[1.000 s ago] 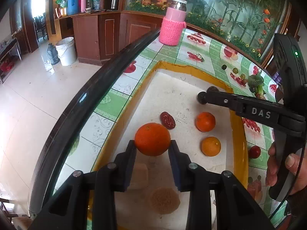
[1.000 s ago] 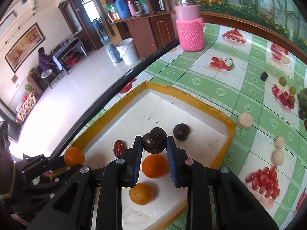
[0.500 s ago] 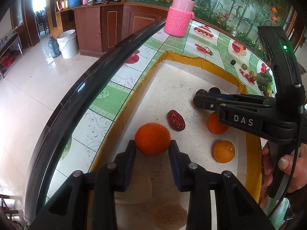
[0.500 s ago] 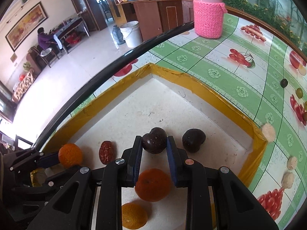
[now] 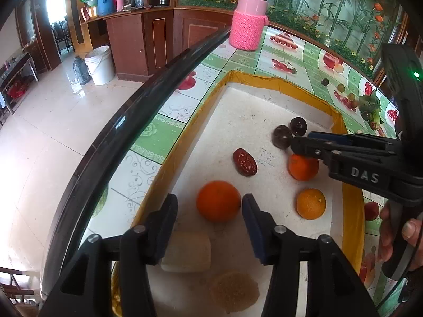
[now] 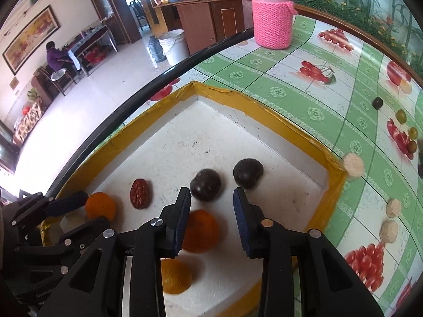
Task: Organize fruits
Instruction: 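Withdraw from the tray and grasp the red tomato with the right gripper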
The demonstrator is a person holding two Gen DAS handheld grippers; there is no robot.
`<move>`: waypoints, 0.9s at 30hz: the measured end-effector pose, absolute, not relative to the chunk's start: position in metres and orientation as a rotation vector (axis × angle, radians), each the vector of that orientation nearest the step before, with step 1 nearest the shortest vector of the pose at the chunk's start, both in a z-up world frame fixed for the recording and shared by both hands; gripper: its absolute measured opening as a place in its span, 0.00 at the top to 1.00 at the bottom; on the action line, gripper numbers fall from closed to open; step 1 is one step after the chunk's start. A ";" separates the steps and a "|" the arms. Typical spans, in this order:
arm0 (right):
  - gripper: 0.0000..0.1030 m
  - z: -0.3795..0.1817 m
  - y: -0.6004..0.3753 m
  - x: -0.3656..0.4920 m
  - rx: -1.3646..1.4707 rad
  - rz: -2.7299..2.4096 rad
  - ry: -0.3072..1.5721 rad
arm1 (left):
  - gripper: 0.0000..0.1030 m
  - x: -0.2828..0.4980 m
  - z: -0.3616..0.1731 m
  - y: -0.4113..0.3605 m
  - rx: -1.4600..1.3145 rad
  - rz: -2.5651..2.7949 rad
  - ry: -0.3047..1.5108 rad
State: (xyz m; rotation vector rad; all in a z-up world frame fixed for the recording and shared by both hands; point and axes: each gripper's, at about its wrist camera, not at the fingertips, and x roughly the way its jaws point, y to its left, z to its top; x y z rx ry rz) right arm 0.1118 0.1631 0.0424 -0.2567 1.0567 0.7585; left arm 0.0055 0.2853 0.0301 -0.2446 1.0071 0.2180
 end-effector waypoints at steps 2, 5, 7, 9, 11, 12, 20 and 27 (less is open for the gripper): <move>0.67 0.049 0.154 0.104 -0.251 0.753 1.047 | 0.39 0.002 0.033 0.283 -0.234 0.231 1.001; 0.66 0.057 0.142 0.094 -0.221 0.749 1.041 | 0.34 -0.004 0.039 0.281 -0.221 0.249 0.987; 0.65 0.062 0.131 0.087 -0.197 0.745 1.034 | 0.31 -0.009 0.044 0.278 -0.219 0.252 0.977; 0.64 0.067 0.121 0.079 -0.176 0.740 1.022 | 0.27 -0.013 0.048 0.276 -0.216 0.254 0.969; 0.61 0.074 0.110 0.067 -0.173 0.730 0.995 | 0.25 -0.017 0.053 0.272 -0.210 0.258 0.959; 0.59 0.075 0.106 0.062 -0.173 0.725 0.986 | 0.23 -0.019 0.055 0.270 -0.206 0.258 0.955; 0.55 0.070 0.057 0.024 -0.121 0.685 0.985 | 0.19 -0.031 0.064 0.246 -0.181 0.235 0.956; 0.55 0.055 -0.002 0.005 -0.076 0.597 1.017 | 0.13 -0.038 0.075 0.206 -0.131 0.175 0.941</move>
